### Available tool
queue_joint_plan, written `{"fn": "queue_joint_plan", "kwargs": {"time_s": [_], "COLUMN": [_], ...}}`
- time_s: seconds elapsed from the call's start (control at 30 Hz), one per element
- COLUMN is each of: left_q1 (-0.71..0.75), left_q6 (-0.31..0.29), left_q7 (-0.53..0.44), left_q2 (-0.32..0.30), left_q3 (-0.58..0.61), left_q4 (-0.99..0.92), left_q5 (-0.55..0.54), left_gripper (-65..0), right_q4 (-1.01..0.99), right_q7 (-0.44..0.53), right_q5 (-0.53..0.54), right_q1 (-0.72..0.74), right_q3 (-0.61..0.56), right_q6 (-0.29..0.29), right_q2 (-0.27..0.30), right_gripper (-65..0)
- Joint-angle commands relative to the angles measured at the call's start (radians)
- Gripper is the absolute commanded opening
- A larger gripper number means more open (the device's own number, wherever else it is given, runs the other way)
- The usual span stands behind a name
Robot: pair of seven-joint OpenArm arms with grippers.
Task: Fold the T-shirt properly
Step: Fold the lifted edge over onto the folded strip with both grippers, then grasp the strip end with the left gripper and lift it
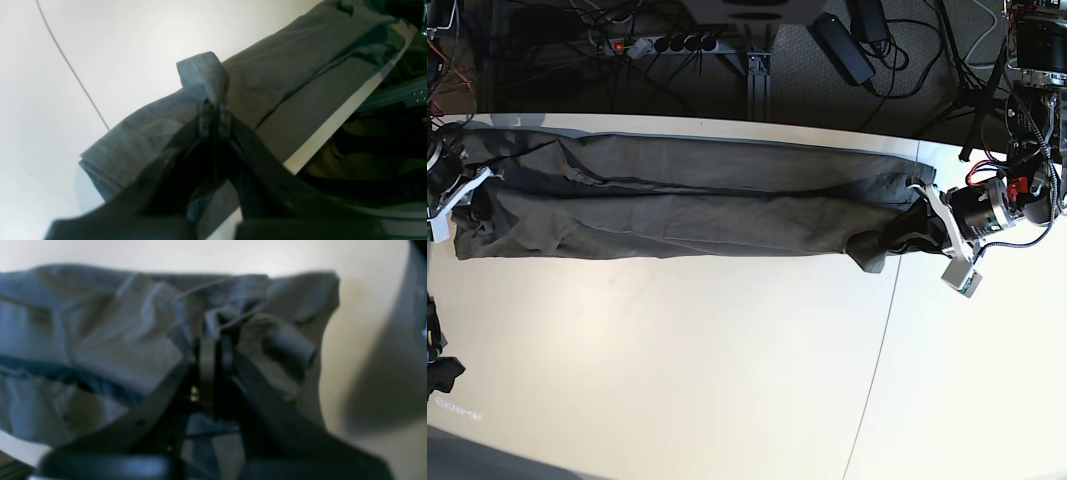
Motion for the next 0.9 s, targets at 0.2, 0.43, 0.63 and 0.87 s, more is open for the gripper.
{"fn": "queue_joint_plan", "kwargs": {"time_s": [0.2,0.43,0.63,0.87], "left_q1": [-0.003,0.068,0.171,0.182], "left_q6": [-0.009,-0.009,-0.009,-0.009], "left_q7": [-0.069,-0.105,-0.128,-0.217], "left_q2": [-0.015,-0.014,0.005,0.072], "left_q3": [-0.026,-0.214,-0.253,-0.253], "left_q4": [0.016,0.016,0.014,-0.038], "left_q5": [0.091,0.126,0.134,0.201], "left_gripper": [-24.7,-24.7,-23.0,-22.7], "right_q4": [0.021,0.124,0.165,0.156], "right_q7": [0.055,0.053,0.046,0.021], "right_q5": [0.005,0.008,0.008,0.014], "right_q1": [0.026,0.035,0.035,0.021], "right_q3": [0.019,0.034,0.033,0.032], "right_q6": [0.056,0.056,0.058,0.059], "right_q2": [-0.003,-0.047,-0.091,-0.157], "right_gripper": [-23.7,-23.7,-23.8,-65.0]}}
